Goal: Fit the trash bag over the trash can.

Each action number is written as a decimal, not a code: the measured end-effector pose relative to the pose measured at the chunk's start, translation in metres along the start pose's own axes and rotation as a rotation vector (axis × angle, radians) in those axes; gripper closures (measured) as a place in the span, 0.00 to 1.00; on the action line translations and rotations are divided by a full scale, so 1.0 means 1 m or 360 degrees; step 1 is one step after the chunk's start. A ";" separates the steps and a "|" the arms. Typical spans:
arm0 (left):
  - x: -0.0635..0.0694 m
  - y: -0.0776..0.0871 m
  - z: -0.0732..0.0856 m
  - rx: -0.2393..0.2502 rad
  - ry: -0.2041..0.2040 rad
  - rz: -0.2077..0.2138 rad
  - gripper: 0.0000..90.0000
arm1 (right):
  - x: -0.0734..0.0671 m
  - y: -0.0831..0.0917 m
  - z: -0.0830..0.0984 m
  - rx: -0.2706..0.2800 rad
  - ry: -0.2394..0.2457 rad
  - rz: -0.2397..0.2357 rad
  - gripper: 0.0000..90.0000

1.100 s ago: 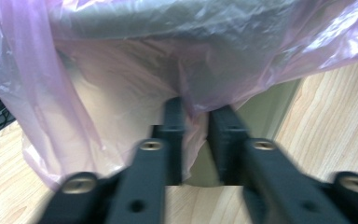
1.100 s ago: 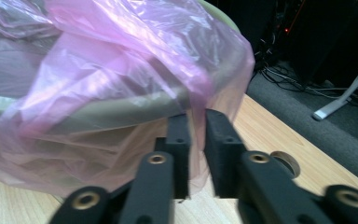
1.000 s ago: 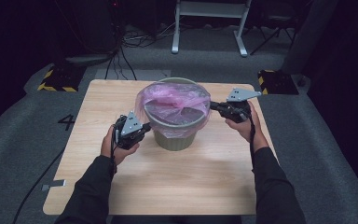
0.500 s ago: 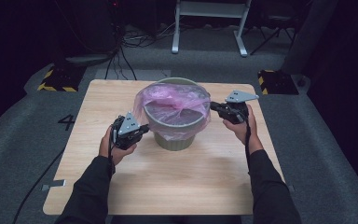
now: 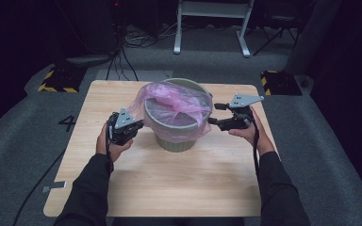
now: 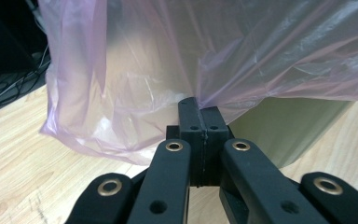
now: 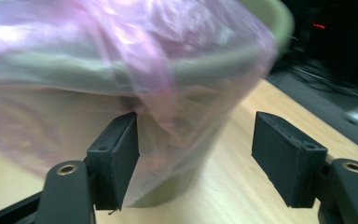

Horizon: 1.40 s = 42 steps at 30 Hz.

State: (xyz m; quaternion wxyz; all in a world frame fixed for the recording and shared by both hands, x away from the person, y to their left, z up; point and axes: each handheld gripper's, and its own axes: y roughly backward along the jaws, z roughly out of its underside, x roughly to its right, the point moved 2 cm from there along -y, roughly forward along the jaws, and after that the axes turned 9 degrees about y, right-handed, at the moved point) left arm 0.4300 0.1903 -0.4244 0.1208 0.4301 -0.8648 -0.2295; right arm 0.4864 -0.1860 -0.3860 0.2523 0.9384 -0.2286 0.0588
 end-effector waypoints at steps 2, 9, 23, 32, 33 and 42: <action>-0.001 0.000 0.000 0.0008 0.0007 0.0000 1.00 | -0.002 0.001 -0.002 0.0019 0.0005 -0.0017 0.35; -0.001 -0.001 0.000 -0.0005 -0.0009 -0.0004 1.00 | -0.003 0.001 -0.004 0.0065 0.0021 -0.0104 0.62; -0.006 -0.002 0.003 -0.0024 -0.0002 0.0009 1.00 | 0.001 0.005 -0.002 0.0127 -0.0025 0.0050 1.00; -0.006 -0.007 0.006 -0.0101 0.0013 0.0080 1.00 | 0.021 -0.003 0.006 0.0042 -0.0318 0.0403 1.00; -0.006 -0.008 0.007 -0.0109 0.0014 0.0089 1.00 | 0.022 -0.006 0.007 0.0013 -0.0329 0.0448 1.00; -0.005 -0.012 0.018 -0.0230 -0.0029 0.0160 1.00 | 0.036 -0.032 0.018 -0.0120 -0.0562 0.0688 1.00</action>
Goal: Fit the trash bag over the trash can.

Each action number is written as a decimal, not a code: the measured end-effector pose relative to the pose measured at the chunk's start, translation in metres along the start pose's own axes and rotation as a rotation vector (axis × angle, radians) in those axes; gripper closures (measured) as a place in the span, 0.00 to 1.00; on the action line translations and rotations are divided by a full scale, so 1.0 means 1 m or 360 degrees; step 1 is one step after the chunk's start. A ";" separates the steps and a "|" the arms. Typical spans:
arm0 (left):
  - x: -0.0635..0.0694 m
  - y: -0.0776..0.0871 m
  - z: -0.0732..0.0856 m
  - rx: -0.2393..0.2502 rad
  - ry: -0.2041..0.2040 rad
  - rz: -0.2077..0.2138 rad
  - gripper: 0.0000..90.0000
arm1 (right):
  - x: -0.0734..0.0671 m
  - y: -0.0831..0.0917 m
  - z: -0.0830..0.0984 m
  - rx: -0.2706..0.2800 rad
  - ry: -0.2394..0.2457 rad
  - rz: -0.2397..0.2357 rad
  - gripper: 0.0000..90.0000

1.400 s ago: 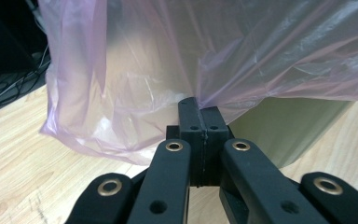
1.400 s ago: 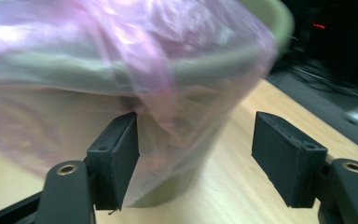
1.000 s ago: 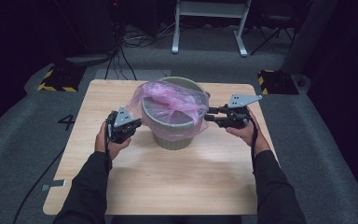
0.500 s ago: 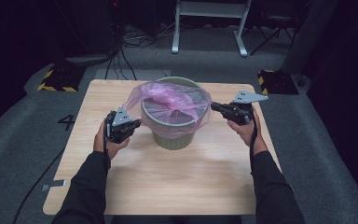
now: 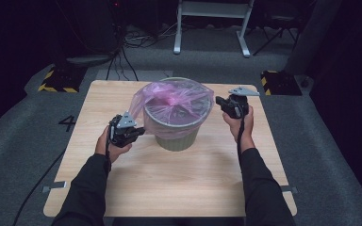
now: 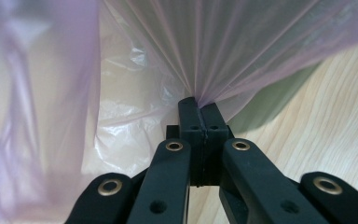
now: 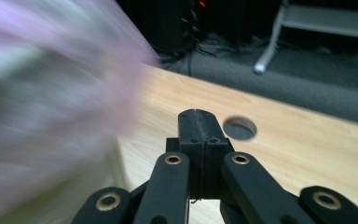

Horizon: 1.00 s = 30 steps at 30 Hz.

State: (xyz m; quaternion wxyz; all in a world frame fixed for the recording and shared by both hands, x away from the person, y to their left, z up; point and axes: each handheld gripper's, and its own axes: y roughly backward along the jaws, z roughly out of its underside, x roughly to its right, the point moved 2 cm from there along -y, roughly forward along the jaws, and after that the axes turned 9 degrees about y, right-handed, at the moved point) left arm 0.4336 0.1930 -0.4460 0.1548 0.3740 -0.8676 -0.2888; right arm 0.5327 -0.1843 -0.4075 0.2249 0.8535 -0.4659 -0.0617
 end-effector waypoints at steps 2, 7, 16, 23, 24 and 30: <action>-0.002 0.000 0.004 0.0001 0.0024 0.0001 1.00 | 0.002 -0.008 0.006 -0.0049 -0.0048 0.0002 1.00; 0.001 0.012 0.003 0.0121 0.0043 -0.0048 0.83 | 0.000 -0.003 0.010 0.0069 -0.0058 -0.0128 1.00; 0.015 0.050 0.007 0.0325 0.0063 -0.0080 0.24 | 0.011 0.037 0.001 0.0198 0.0072 -0.0313 0.56; -0.002 0.083 -0.012 0.0546 0.0159 -0.0094 0.25 | 0.010 0.063 -0.017 0.0347 0.0125 -0.0433 0.35; -0.008 0.082 -0.016 0.0545 0.0188 -0.0100 0.25 | 0.008 0.065 -0.021 0.0366 0.0146 -0.0464 0.35; -0.038 0.053 -0.040 0.0413 0.0282 -0.0211 0.29 | -0.014 0.058 -0.045 0.0304 0.0260 -0.0616 0.27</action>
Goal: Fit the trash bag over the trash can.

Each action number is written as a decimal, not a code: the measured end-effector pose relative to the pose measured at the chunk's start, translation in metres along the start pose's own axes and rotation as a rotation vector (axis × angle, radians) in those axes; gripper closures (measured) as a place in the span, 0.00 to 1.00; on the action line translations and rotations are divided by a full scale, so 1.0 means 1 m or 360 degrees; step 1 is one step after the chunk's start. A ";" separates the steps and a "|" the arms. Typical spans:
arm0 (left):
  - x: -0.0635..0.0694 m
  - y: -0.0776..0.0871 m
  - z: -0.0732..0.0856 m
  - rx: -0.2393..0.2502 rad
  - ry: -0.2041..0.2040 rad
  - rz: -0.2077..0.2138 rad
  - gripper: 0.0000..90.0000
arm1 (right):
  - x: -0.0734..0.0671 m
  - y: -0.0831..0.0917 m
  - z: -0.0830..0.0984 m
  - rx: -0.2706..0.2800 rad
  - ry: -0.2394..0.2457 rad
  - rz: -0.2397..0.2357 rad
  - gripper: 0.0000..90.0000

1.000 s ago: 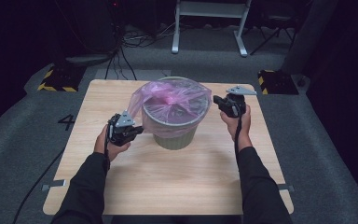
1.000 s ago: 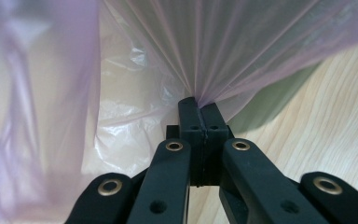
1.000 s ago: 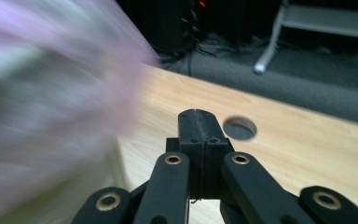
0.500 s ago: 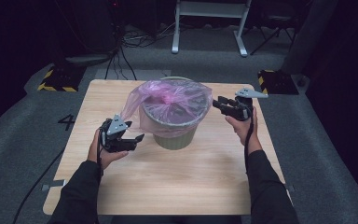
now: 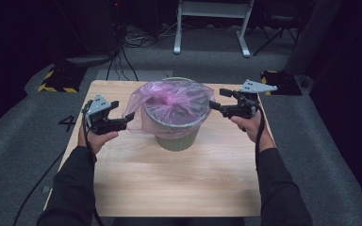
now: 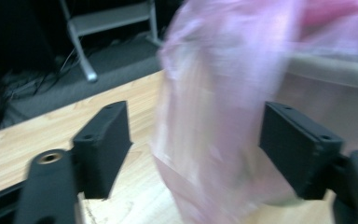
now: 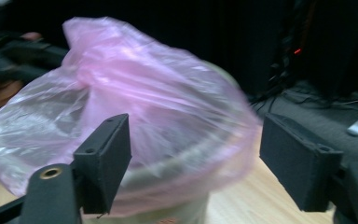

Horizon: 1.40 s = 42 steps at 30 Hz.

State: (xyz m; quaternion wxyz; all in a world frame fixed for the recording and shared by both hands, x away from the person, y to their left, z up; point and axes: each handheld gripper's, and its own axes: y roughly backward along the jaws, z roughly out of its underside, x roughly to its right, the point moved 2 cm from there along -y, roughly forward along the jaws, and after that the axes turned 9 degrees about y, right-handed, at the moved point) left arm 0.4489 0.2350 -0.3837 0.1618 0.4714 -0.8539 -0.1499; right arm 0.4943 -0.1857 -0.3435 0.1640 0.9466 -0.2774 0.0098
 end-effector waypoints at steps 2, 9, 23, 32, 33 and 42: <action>-0.004 -0.012 -0.003 -0.0022 0.0038 -0.0002 0.31 | -0.001 -0.010 -0.003 -0.0067 0.0005 -0.0019 0.25; -0.006 -0.042 -0.007 -0.0060 0.0074 0.0025 0.54 | 0.004 -0.035 -0.003 -0.0174 -0.0061 -0.0003 0.42; 0.008 -0.067 -0.013 -0.0120 -0.0020 0.0094 1.00 | 0.016 -0.036 -0.005 -0.0106 -0.0119 0.0234 1.00; 0.017 -0.074 -0.008 -0.0181 -0.0040 0.0134 1.00 | 0.020 -0.042 0.012 -0.0214 -0.0174 0.0339 1.00; 0.017 -0.075 -0.006 -0.0184 -0.0036 0.0145 1.00 | 0.021 -0.043 0.014 -0.0206 -0.0195 0.0332 1.00; 0.026 -0.059 0.014 -0.0255 -0.0184 0.0403 1.00 | 0.010 -0.039 0.035 -0.0186 -0.0227 0.0091 1.00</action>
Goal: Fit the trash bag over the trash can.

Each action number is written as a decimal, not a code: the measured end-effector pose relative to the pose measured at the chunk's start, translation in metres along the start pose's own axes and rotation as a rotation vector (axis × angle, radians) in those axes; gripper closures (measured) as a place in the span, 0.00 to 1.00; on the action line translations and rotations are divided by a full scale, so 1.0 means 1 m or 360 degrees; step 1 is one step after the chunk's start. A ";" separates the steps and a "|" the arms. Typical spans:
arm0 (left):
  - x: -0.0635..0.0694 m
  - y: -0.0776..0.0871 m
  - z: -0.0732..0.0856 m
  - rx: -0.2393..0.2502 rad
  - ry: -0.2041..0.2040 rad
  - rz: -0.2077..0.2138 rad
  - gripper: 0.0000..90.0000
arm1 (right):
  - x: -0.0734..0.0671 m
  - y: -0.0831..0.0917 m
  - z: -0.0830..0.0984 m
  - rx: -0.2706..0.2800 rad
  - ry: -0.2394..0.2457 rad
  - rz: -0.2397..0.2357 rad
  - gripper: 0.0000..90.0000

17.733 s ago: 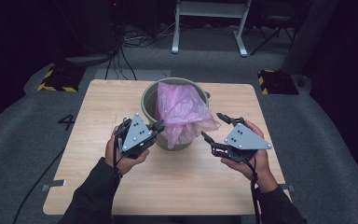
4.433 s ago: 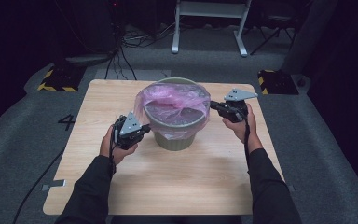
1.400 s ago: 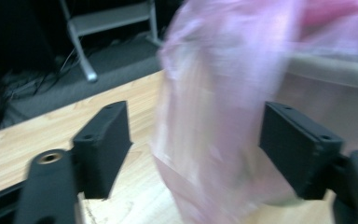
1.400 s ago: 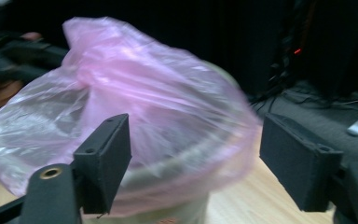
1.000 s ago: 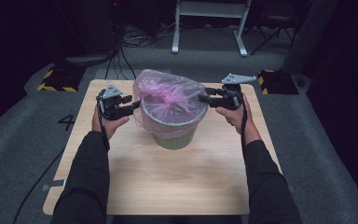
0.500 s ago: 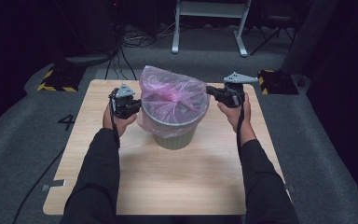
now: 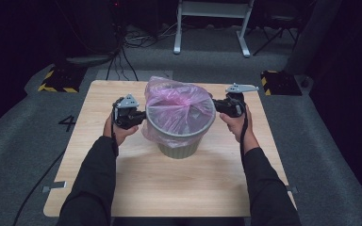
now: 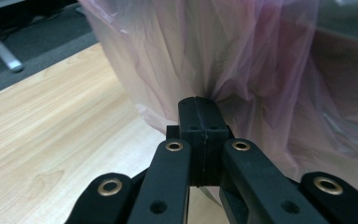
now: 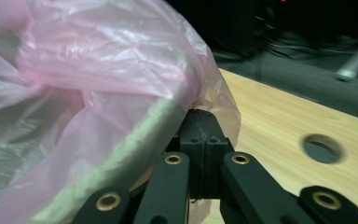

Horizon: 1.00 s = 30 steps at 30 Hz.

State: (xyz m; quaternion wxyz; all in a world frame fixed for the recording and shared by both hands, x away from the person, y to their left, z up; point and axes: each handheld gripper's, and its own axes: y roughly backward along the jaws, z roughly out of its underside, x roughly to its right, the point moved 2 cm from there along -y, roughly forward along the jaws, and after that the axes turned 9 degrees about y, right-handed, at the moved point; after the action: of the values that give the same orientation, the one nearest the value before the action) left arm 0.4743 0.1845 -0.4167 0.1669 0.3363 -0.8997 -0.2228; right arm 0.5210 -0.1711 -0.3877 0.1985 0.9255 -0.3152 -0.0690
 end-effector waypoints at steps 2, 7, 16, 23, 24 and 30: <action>0.003 0.004 0.004 -0.0006 -0.0026 0.0026 1.00 | -0.004 0.004 0.003 0.0002 0.0036 -0.0037 1.00; 0.000 0.007 0.006 -0.0018 -0.0001 -0.0078 1.00 | -0.006 0.008 0.004 -0.0013 0.0066 -0.0018 1.00; -0.002 -0.009 0.009 -0.0123 0.0014 -0.0190 1.00 | 0.006 -0.003 0.019 -0.0044 -0.0072 0.0074 1.00; -0.002 -0.017 0.028 -0.0198 0.0013 -0.0178 1.00 | 0.009 -0.010 0.044 -0.0092 -0.0137 0.0070 1.00; -0.002 -0.015 0.030 -0.0178 0.0018 -0.0197 1.00 | 0.009 -0.009 0.045 -0.0087 -0.0136 0.0068 1.00; 0.005 0.018 0.034 0.0081 -0.0030 -0.0321 0.76 | 0.001 0.004 0.046 -0.0059 -0.0030 0.0105 0.92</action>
State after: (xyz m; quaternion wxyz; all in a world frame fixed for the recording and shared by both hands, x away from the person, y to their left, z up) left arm 0.4463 0.2031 -0.4354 0.1266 0.4272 -0.8682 -0.2187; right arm 0.5084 -0.1896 -0.4284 0.2149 0.9100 -0.3461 -0.0769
